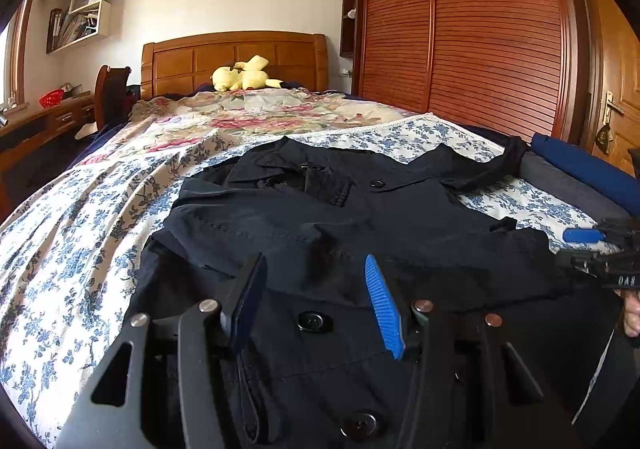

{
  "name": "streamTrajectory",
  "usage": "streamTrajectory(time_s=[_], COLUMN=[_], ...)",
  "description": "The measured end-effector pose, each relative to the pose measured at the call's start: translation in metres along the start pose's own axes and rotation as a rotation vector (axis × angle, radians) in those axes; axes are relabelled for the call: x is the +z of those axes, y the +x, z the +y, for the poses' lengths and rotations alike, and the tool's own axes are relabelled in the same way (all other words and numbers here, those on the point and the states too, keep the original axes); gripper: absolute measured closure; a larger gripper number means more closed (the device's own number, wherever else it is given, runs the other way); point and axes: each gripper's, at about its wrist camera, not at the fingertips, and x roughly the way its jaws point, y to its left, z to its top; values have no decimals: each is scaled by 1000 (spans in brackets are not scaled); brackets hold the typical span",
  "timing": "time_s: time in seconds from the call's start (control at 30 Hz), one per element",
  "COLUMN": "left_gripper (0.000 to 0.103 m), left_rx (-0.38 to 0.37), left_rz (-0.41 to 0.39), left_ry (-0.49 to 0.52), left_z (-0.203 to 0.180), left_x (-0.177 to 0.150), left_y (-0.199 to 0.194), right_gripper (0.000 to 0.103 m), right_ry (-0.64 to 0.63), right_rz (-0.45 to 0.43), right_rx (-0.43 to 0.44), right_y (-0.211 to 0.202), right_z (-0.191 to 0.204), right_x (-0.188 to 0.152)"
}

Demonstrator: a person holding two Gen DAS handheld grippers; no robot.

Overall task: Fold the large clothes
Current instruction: 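Move the right gripper across the coat to the other sleeve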

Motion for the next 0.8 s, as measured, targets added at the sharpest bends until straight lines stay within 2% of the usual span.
streamTrajectory(time_s=[0.17,0.3,0.43,0.6,0.8], left_gripper=[53,53,53,53,53], left_rx=[2,-3,-5,-12,-10], left_rz=[-5,-6,3,12,17], left_ry=[29,51,47,23,12], left_z=[-7,-12,-11,-7,-5], left_x=[-3,-6,-7,-8,-9], left_y=[1,2,4,6,7], right_gripper=[49,49,49,48,48], right_ry=[-28,-45,-65,-79,-64], right_rz=[-2,8,72,195,207], right_rx=[-7,33,67,79,102], right_y=[4,13,37,73,70], right_z=[-3,0,6,5,-1], right_x=[16,28,29,13,12])
